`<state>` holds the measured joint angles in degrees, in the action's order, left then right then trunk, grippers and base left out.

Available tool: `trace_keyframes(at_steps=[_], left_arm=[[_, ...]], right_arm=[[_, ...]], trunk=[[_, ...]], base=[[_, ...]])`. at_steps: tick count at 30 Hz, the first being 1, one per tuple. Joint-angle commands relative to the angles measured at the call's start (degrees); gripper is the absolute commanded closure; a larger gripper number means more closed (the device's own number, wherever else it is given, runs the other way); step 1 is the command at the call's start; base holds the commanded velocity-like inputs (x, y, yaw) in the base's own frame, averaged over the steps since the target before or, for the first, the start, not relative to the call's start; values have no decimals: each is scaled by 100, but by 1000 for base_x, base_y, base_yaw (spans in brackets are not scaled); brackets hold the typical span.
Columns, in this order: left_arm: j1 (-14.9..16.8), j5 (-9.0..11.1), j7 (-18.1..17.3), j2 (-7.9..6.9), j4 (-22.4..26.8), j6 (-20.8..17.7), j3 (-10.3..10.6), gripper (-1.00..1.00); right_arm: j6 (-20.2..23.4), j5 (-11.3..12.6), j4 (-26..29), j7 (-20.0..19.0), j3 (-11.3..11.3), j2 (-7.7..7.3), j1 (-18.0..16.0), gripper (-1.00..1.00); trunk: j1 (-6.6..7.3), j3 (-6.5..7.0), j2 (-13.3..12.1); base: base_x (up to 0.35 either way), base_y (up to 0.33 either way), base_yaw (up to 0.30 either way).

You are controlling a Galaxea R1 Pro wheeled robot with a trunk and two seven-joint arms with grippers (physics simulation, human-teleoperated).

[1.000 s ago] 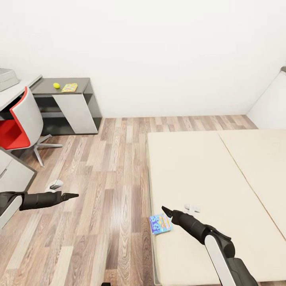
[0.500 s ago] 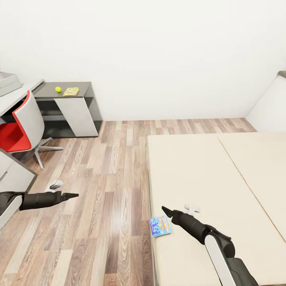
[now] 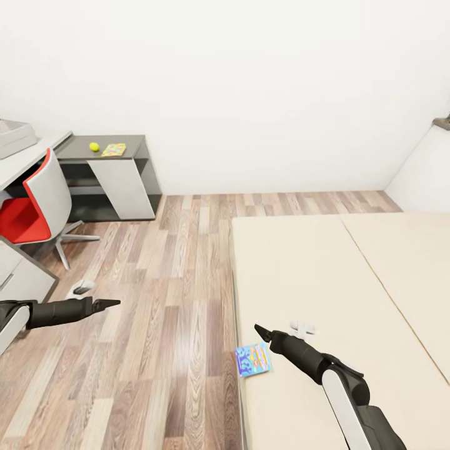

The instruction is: Put all the toys in the child's room - the three board games (two on the bed and one on the table), the two jigsaw puzzles on the table, and the tennis ball on the table - inside the toy box on the table in the child's room.

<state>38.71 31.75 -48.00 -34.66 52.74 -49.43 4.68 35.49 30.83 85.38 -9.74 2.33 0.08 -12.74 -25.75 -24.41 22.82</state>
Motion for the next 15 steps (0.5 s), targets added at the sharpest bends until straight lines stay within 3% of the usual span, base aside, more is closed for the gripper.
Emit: trace_keyframes(at_steps=[1, 15], left_arm=[[5, 24, -1, -6, -1, -26, 12, -100], [5, 24, -2, -6, -1, -23, 7, -100]], right_arm=[[28, 2, 5, -10, -4, 1, -3, -100], [28, 2, 0, -10, -4, 1, -5, -100]], trunk=[[-4, 1, 10], [-4, 132, 10]], base=[[0, 0, 0], [0, 0, 0]])
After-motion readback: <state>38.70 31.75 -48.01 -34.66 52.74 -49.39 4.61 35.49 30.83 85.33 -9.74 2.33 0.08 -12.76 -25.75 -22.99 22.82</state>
